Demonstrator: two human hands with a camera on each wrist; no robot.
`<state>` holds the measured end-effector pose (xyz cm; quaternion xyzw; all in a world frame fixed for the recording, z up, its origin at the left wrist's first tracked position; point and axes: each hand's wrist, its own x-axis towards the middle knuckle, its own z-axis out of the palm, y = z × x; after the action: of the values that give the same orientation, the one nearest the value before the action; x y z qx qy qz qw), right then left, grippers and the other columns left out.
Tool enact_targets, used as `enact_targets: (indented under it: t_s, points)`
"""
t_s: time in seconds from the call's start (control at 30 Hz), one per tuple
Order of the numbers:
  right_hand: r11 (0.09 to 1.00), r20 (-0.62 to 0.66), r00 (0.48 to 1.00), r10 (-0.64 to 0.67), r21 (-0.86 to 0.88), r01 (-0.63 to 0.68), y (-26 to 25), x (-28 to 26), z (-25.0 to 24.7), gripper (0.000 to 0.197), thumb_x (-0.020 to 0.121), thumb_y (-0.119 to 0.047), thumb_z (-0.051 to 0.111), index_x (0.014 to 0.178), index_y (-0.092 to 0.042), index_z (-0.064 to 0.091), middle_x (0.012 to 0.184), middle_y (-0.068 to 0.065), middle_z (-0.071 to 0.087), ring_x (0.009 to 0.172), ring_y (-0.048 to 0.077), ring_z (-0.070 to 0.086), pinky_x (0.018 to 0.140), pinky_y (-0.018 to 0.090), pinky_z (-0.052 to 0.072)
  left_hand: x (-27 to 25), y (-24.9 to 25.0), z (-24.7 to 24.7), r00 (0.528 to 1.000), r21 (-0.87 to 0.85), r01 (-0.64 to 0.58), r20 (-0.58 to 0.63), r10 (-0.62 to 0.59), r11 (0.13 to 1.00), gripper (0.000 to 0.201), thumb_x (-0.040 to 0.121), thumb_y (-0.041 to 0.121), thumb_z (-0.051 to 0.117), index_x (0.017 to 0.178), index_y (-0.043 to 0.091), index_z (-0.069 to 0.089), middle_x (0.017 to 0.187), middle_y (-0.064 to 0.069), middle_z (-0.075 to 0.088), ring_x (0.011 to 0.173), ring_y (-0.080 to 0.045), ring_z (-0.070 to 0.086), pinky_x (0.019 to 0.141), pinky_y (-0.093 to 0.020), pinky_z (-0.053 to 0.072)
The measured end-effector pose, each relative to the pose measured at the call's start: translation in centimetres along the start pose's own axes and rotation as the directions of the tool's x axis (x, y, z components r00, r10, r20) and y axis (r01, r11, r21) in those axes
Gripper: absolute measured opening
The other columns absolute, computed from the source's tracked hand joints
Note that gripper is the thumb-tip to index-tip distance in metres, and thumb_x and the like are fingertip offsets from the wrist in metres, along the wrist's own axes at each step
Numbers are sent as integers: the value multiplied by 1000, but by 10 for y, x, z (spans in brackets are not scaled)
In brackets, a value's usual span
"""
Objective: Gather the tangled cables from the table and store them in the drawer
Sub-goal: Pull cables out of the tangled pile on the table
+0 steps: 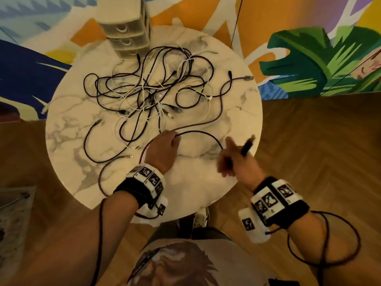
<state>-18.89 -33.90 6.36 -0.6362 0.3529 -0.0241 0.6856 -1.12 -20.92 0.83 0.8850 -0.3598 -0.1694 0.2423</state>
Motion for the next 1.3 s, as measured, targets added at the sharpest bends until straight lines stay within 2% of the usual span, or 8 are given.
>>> enact_targets:
  t_s: [0.13,0.23,0.33,0.5,0.7,0.87,1.07,1.3]
  points:
    - [975,110,982,155,-176,-134,15,21,42,59,95,-57,28,111,-15,65,112,-2,67,48,17,57,41,22,39,-30,37,-10,981,103,-184,-47,190,977,24,97,26,44,103,14,63,101,-4,64,95,-23,56,82,-37,45]
    - [985,51,985,167,31,-169,5,36,51,40,100,-45,32,125,-27,58,113,1,61,54,17,57,42,26,37,-42,43,-3,974,2,-221,43,221,975,28,96,22,45,121,20,58,107,1,66,97,-18,59,81,-33,47]
    - [996,33,996,82,31,-83,-2,40,52,39,102,-32,32,115,-17,66,110,5,68,56,16,56,46,28,33,-37,17,3,978,-119,-104,167,123,987,33,93,20,51,125,20,54,120,1,59,103,-18,58,85,-31,46]
    - [985,-5,995,102,138,-100,-1,37,48,50,103,-27,30,80,-5,68,91,10,75,60,19,62,46,27,38,3,-41,0,975,249,-182,174,141,951,42,86,28,54,126,18,52,142,-5,37,128,-29,36,102,-41,35]
    - [971,-77,986,144,203,-126,6,27,34,56,103,-28,28,67,-4,63,85,15,74,56,18,62,50,28,41,57,-42,-8,981,104,-155,-104,165,983,36,88,23,43,116,9,58,122,-10,53,112,-32,49,96,-44,42]
    - [972,-186,975,124,223,-81,7,24,22,57,103,-29,29,67,-1,63,79,14,74,53,20,62,48,27,43,69,-52,1,940,459,-62,325,-102,886,43,97,33,34,139,24,40,144,-4,39,131,-35,29,105,-48,30]
    - [879,-649,757,74,402,258,-10,22,-6,57,101,-28,33,50,-5,47,42,9,56,36,24,49,38,22,38,72,-61,1,929,472,-110,362,-79,875,45,97,28,35,142,24,36,149,-5,33,132,-38,27,106,-48,32]
    - [739,-801,585,129,471,482,-23,11,-28,66,99,-28,31,34,-18,41,35,2,43,32,19,39,37,20,23,74,-70,-9,901,463,-9,389,-194,886,56,92,26,45,145,20,27,148,-11,30,133,-41,27,107,-48,29]
